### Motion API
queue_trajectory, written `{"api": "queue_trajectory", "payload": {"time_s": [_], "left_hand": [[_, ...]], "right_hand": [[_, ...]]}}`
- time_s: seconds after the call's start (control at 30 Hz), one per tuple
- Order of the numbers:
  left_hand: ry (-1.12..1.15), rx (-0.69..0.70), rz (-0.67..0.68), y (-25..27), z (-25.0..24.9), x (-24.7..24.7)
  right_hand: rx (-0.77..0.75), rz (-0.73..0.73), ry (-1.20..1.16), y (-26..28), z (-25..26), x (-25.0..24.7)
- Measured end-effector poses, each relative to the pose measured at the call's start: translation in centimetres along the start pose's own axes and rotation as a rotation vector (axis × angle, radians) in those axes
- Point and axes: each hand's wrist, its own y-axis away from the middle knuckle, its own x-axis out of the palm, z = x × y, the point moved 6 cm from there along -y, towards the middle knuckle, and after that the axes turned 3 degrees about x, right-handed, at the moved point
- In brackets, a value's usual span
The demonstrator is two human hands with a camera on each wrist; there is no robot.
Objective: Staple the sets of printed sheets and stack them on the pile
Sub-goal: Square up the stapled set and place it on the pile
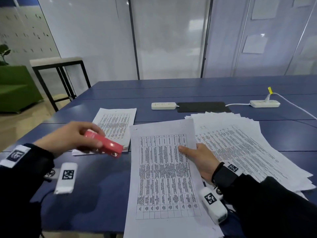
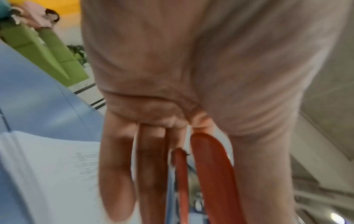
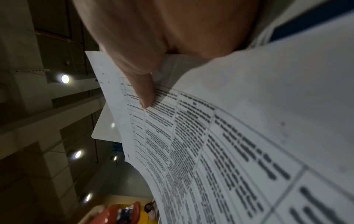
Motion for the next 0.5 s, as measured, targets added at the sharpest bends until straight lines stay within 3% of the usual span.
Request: {"api": "queue_trajectory", "payload": {"time_s": [0.07, 0.13, 0.27, 0.33, 0.5], "left_hand": [[0.182, 0.093, -0.15, -0.5, -1.3, -1.3], [0.504, 0.143, -0.256, -1.4, -1.5, -1.3], [1.114, 0.03, -0.392, -3.4, -1.5, 3.5], [1.204, 0.007, -0.421, -4.5, -2.9, 6.3], [1.063, 0.073, -0.488, -7.1, -9.4, 10.0]], "right_hand": [[-0.012, -0.013, 0.012, -0.1, 0.0, 0.0], [-0.021, -0.021, 0.018, 0.0, 0.0, -0.1], [-0.037, -0.047, 0.086, -0.3, -0.4, -0.2], [-0.046, -0.069, 0.119, -0.6, -0.6, -0.1], [-0.044, -0.09, 0.129, -0.5, -0.5, 0.0]]}}
